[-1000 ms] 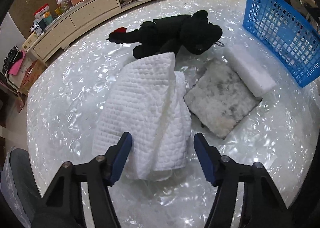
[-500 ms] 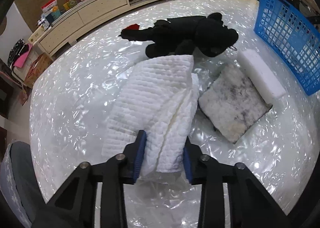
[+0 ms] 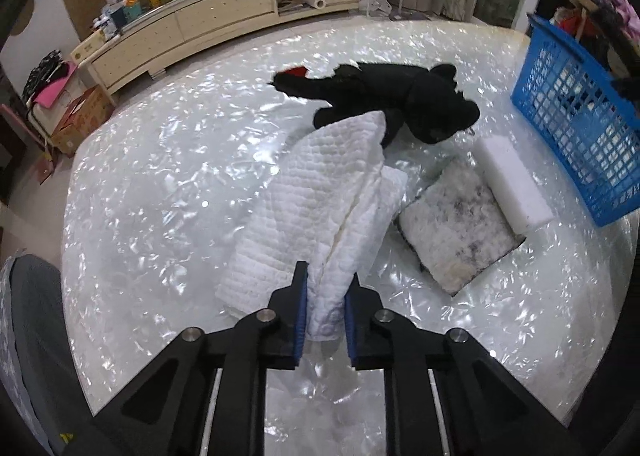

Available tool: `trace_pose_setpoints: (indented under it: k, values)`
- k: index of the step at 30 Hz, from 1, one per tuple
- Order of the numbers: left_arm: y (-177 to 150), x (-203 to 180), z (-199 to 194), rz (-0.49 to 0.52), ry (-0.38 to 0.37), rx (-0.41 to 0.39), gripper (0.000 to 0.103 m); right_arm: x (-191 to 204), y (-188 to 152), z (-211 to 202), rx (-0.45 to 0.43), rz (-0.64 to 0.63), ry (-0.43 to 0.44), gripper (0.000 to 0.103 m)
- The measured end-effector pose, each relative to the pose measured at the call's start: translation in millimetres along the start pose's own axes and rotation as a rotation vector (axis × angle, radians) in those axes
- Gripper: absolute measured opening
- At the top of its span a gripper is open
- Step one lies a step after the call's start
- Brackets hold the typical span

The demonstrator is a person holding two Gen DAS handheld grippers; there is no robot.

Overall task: Organize soft objects
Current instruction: 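Drop the black ring into the basket while the left tool grasps the folded white towel, then carry the folded white towel over the blue basket with the left tool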

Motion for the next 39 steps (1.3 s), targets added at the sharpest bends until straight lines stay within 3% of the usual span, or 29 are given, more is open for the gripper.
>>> trace_pose_setpoints:
  k: [4,5,6,7,13,15,21,30,39]
  values:
    - [-1.1,0.3,-14.4,-0.033,0.000,-0.016,0.013,1.3,-4.5,-5.0,-0.022,-0.001,-0.011,0.009]
    - [-1.6,-0.1,-18.1,-0.037,0.001,-0.022,0.013,-0.7,-5.9,-6.6,-0.024,0.002,-0.015,0.027]
    - [-1.9,-1.1,-21.8,-0.039,0.001,-0.027,0.013,-3.2,-7.5,-9.1,-0.028,0.010,-0.010,0.051]
    - [-2.2,-2.7,-26.6,-0.041,0.002,-0.034,0.013,-4.9,-8.9,-14.1,-0.042,0.019,-0.001,0.058]
    - [-2.3,-15.8,-56.1,-0.051,-0.009,-0.081,0.013,-9.6,-23.3,-40.3,-0.086,0.013,0.009,0.062]
    - [-1.5,-25.8,-65.3,-0.042,-0.012,-0.094,0.013,-8.7,-32.0,-51.1,-0.105,0.013,0.010,0.078]
    - [4.8,-60.2,-90.8,-0.016,-0.035,-0.132,0.013,-13.3,-62.2,-79.0,-0.169,0.008,0.005,0.095]
    - [22.4,-117.0,-115.2,0.039,-0.072,-0.172,0.013,-37.6,-110.5,-107.7,-0.232,0.016,-0.023,0.103]
    - [58.2,-184.8,-130.6,0.148,-0.107,-0.208,0.013,-51.4,-119.4,-102.4,-0.236,0.049,-0.024,0.103]
Point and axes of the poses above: each gripper's, at about its wrist camera, not at the fingertips, and z roughly the way its jaws point, x to its left, y to its top, the point moved 4 cm from there along z, roughly the way its jaws point, and after that the axes turned 11 degrees about -y, right-handed, at the moved point
